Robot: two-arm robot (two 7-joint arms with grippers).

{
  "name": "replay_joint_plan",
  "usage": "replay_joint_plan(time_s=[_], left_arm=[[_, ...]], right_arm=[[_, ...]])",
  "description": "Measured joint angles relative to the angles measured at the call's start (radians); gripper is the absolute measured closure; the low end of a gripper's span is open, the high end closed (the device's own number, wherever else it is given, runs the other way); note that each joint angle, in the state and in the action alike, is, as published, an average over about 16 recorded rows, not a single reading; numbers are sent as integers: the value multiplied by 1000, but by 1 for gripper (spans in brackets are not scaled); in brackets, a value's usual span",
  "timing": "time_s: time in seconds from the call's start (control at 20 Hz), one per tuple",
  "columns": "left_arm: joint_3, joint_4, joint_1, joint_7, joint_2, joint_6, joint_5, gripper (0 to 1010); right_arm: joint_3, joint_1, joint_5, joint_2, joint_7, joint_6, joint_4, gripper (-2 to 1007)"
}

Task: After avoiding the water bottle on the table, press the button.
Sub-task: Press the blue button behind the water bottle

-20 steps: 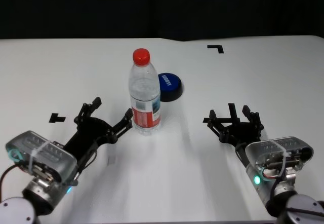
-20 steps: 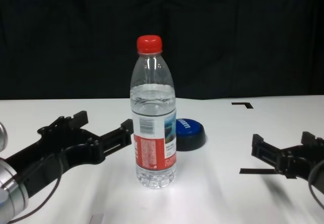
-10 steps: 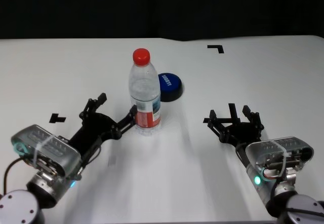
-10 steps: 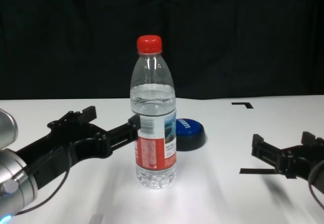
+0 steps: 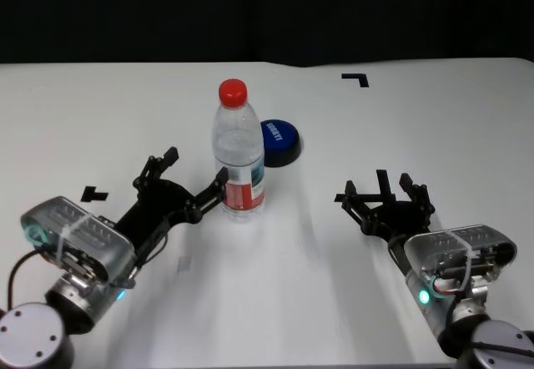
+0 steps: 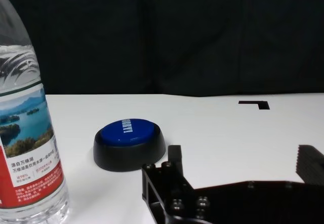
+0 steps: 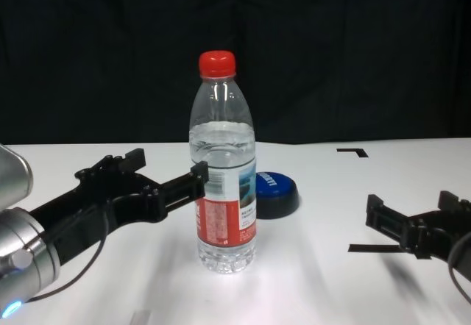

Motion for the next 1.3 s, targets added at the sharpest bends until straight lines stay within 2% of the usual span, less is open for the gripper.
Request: replay_joint_plan(time_s=[0.85,1.1,1.3], left_arm=[[14,34,-33,-14,8,-4,-19,7],[8,23,-23,-9,13,-7,-22,7],[-6,-2,3,5,16,-8,-20,7]], right_arm=[[0,0,0,0,0,0,0,2],[0,0,0,0,0,0,0,2],[0,0,0,0,0,0,0,2]])
